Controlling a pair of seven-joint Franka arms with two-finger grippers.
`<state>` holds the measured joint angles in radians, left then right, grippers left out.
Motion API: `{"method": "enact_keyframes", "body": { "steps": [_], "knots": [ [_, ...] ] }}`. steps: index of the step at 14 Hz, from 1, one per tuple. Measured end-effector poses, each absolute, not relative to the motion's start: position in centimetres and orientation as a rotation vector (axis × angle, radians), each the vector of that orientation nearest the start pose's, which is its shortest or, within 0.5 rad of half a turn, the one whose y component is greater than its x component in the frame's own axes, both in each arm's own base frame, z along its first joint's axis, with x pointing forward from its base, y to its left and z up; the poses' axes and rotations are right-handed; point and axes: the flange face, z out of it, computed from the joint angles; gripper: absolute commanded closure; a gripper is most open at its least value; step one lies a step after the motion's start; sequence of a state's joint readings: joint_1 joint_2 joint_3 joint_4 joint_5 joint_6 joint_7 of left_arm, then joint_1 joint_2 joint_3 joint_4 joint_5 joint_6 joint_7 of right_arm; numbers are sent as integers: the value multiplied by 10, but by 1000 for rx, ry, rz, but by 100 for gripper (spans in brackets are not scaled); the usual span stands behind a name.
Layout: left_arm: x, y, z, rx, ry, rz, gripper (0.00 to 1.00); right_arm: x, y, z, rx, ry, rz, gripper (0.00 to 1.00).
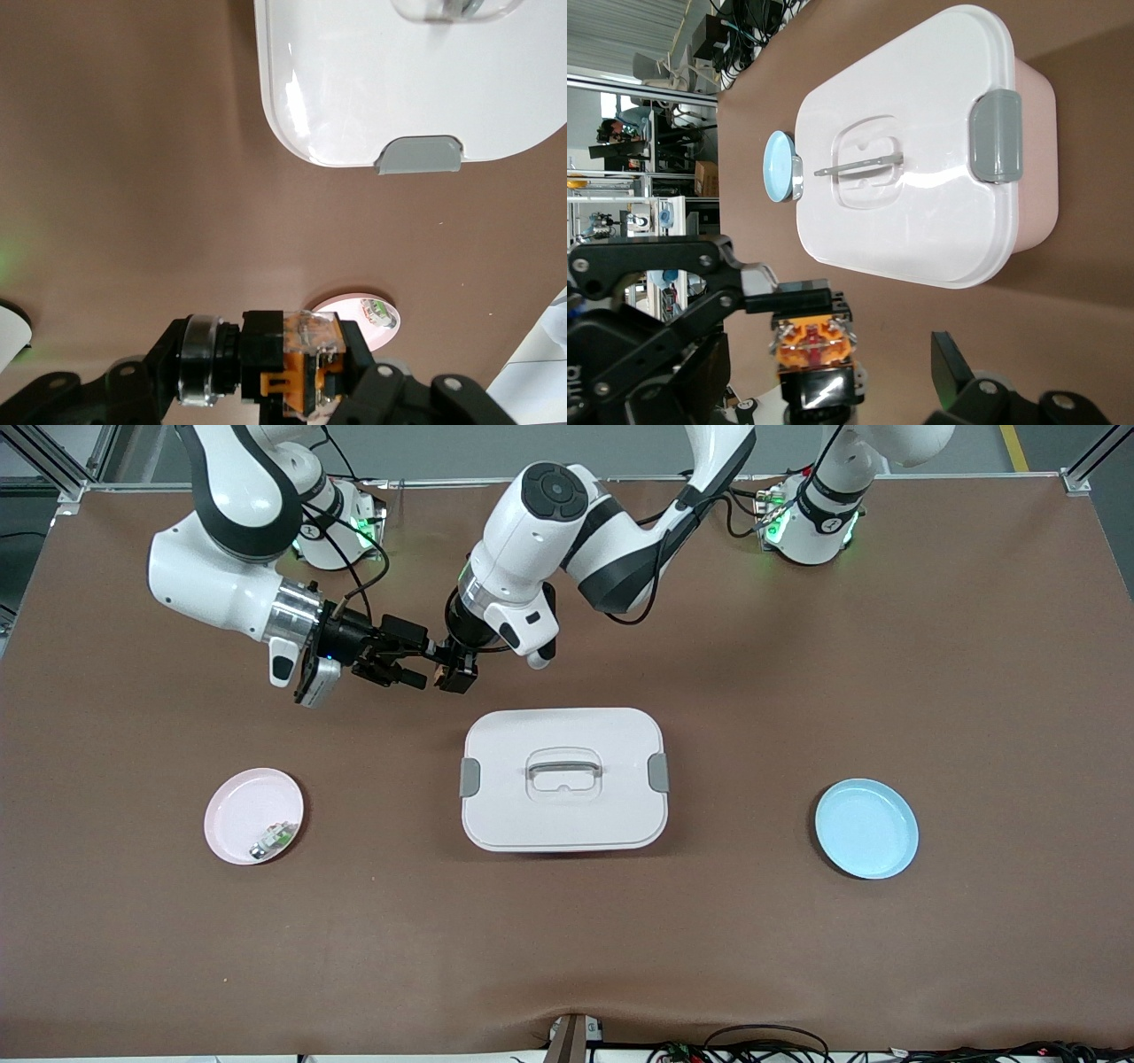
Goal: Transfer orange switch to right arm and place
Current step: 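Reach the right gripper toward the switch held by the left gripper, then close the right gripper on the switch and open the left gripper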
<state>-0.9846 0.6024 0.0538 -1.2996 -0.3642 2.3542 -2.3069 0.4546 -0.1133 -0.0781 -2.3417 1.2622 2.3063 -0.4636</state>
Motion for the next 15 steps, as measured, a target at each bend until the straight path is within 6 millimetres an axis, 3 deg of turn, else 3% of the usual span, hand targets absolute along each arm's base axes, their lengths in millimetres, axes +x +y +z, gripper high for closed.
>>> {"method": "enact_keyframes", "body": {
  "steps": [3, 8, 12, 14, 15],
  "knots": [
    [443, -621, 444, -2514, -2482, 552, 60, 464, 203, 385, -2207, 32, -111, 0],
    [443, -621, 443, -2513, -2481, 551, 60, 463, 204, 384, -2205, 30, -111, 1],
    [443, -621, 440, -2508, -2477, 549, 60, 463, 206, 387, -2197, 24, -112, 59],
    [443, -621, 435, -2501, -2473, 544, 60, 462, 209, 391, -2191, 16, -115, 95],
    [443, -620, 433, -2498, -2471, 543, 60, 461, 211, 392, -2187, 13, -116, 100]
  ]
}}
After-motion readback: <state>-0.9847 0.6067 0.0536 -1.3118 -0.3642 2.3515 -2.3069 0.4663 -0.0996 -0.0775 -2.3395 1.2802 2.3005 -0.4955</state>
